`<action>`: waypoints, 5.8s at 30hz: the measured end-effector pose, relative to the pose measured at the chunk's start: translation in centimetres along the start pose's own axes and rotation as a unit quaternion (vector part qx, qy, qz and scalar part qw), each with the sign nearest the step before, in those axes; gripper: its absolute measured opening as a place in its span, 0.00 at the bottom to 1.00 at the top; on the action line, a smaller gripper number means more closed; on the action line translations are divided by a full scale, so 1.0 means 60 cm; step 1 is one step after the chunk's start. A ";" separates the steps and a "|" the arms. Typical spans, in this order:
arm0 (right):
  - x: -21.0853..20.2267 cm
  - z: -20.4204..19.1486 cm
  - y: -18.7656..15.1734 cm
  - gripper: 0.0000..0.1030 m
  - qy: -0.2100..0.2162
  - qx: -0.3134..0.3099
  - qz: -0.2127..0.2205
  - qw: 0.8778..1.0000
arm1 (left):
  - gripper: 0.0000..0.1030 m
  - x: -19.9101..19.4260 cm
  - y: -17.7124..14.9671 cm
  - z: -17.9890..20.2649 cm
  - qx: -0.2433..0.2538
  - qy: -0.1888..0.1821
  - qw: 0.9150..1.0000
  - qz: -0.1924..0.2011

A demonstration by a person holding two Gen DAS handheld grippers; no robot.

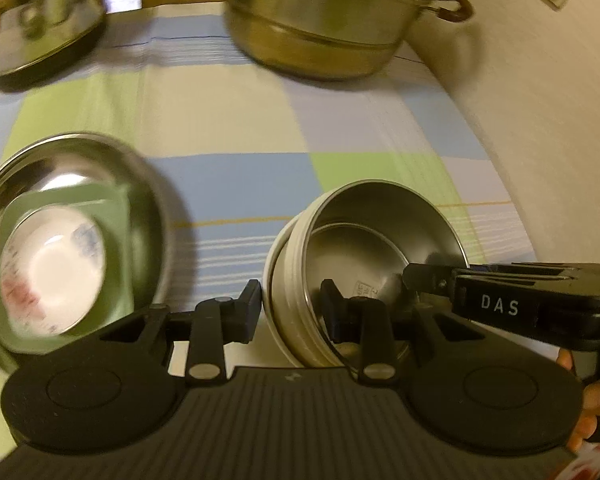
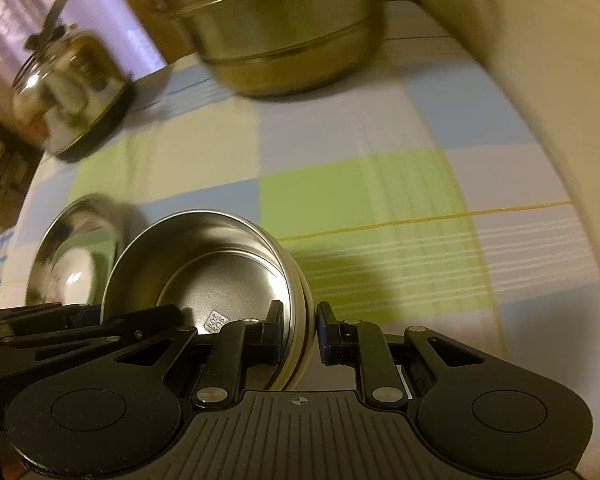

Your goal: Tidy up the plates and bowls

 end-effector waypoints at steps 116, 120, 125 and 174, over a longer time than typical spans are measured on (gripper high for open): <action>-0.127 -0.058 -0.066 0.70 -0.065 0.099 0.086 0.989 | 0.62 -0.147 -0.033 -0.033 0.086 -0.070 0.993 0.029; -0.094 -0.048 -0.044 0.70 -0.057 0.093 0.071 0.991 | 0.61 -0.114 -0.020 -0.027 0.069 -0.066 0.995 0.022; -0.057 -0.039 -0.027 0.67 -0.045 0.086 0.048 0.994 | 0.55 -0.073 -0.010 -0.033 0.051 -0.047 0.998 0.007; -0.003 -0.049 -0.033 0.19 -0.025 0.043 -0.011 0.999 | 0.27 -0.014 -0.019 -0.047 0.020 -0.027 0.999 -0.023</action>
Point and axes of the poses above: each gripper's, at about its wrist camera, not at the fingertips, and x roughly the way its jaws point, z to its right, y to its top, the point moved 10 cm from there along x, roughly the way its jaws point, and after that the axes turned 9 degrees about -y, right-handed, at the moved point
